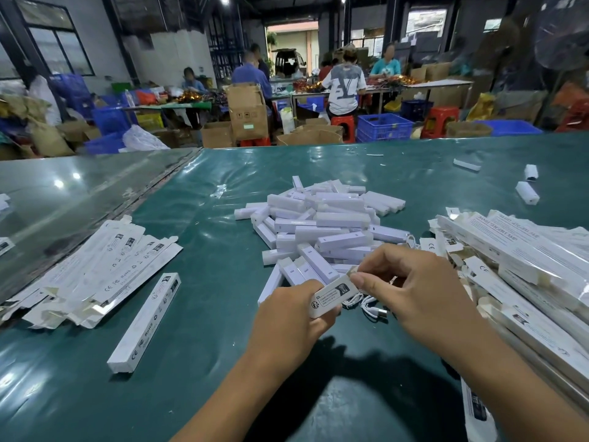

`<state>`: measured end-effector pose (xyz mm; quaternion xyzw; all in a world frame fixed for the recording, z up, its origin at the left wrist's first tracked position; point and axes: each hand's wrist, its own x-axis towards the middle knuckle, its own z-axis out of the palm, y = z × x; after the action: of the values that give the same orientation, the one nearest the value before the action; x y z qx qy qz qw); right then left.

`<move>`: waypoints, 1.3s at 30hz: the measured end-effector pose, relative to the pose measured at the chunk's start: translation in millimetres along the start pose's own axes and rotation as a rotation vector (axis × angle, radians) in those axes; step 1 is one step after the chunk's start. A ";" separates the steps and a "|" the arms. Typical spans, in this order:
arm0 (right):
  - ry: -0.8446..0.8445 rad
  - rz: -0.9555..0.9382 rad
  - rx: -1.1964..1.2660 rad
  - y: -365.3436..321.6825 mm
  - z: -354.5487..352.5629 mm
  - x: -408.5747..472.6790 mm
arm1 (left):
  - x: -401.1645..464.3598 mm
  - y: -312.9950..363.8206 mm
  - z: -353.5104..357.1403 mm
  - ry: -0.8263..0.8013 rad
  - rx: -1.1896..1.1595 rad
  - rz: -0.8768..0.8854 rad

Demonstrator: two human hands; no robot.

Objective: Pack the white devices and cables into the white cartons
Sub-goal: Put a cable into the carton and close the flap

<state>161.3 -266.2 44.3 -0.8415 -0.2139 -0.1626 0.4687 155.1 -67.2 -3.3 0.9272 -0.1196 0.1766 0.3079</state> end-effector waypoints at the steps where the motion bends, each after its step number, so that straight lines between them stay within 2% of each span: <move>1: 0.008 0.001 -0.002 -0.7 2.1 -0.6 | 0.2 -0.1 0.2 0.000 -0.020 -0.009; 4: 0.016 -0.002 -0.009 -4.7 8.8 -1.5 | 0.3 -1.0 1.0 0.018 -0.112 -0.039; 8: -0.101 -0.053 -0.025 -6.5 12.3 -2.3 | 1.0 -2.0 0.5 0.045 -0.193 -0.040; 10: -0.060 -0.077 0.022 -7.3 8.3 -1.1 | 1.8 -1.2 -0.8 0.068 -0.238 -0.045; 15: 0.084 -0.325 -0.043 -7.7 1.9 -1.5 | 0.3 6.9 0.3 0.052 -0.610 -0.060; 22: 0.115 -0.503 -0.130 -5.7 18.1 -10.2 | -10.4 26.8 17.8 0.084 -0.754 0.012; 24: 0.132 -0.506 -0.116 -4.6 22.0 -11.5 | -10.8 29.9 14.5 0.089 -0.765 0.020; 28: 0.166 -0.510 -0.103 -5.4 22.3 -11.8 | -10.7 27.4 -1.4 0.259 -0.744 0.113; 31: 0.210 -0.480 -0.055 -9.2 20.2 -10.4 | -11.3 29.2 -8.7 0.297 -0.701 0.196; 36: 0.236 -0.262 0.237 -14.6 22.3 -9.9 | -8.8 28.0 -12.2 0.310 -0.637 0.339; 39: 0.303 -0.098 0.353 -17.7 23.9 -11.0 | -7.2 26.7 -12.2 0.325 -0.628 0.368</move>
<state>144.6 -239.7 39.7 -0.7012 -0.2069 -0.2697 0.6267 136.6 -79.8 17.1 0.7110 -0.2815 0.3279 0.5547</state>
